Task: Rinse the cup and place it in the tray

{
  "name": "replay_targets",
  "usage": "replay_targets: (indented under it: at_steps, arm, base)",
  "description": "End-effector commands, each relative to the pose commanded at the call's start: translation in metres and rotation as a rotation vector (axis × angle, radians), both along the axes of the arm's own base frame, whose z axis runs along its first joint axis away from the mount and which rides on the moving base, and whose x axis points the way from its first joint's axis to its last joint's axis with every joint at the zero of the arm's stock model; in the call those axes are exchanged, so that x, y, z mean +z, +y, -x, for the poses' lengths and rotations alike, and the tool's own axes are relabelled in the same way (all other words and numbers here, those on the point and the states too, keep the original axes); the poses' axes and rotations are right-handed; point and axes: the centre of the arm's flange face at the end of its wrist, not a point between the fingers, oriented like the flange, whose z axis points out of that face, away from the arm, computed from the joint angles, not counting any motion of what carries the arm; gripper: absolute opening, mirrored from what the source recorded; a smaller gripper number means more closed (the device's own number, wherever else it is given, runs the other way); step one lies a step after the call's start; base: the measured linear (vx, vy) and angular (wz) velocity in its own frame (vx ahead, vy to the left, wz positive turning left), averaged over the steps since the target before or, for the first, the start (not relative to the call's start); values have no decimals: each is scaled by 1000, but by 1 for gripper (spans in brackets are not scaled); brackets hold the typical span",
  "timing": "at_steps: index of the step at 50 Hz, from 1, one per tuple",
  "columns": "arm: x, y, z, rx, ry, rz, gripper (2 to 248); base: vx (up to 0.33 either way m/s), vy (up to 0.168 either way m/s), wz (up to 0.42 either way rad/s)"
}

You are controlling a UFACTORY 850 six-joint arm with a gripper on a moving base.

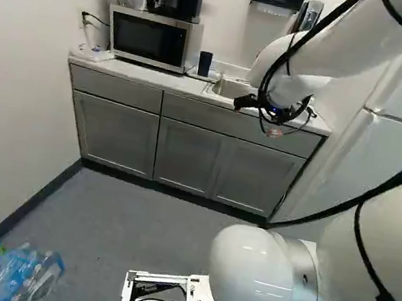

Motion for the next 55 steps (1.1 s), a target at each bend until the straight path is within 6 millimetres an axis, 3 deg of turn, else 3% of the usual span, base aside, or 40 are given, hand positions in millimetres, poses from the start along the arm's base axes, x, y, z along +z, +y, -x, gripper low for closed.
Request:
replay_targets:
  at_steps: [30,55]
  arm:
    - [-74,28,25,67,-138,23,247]
    - [-118,46,54,113,-232,32,247]
  base:
    - [0,0,0]
    - [0,0,0]
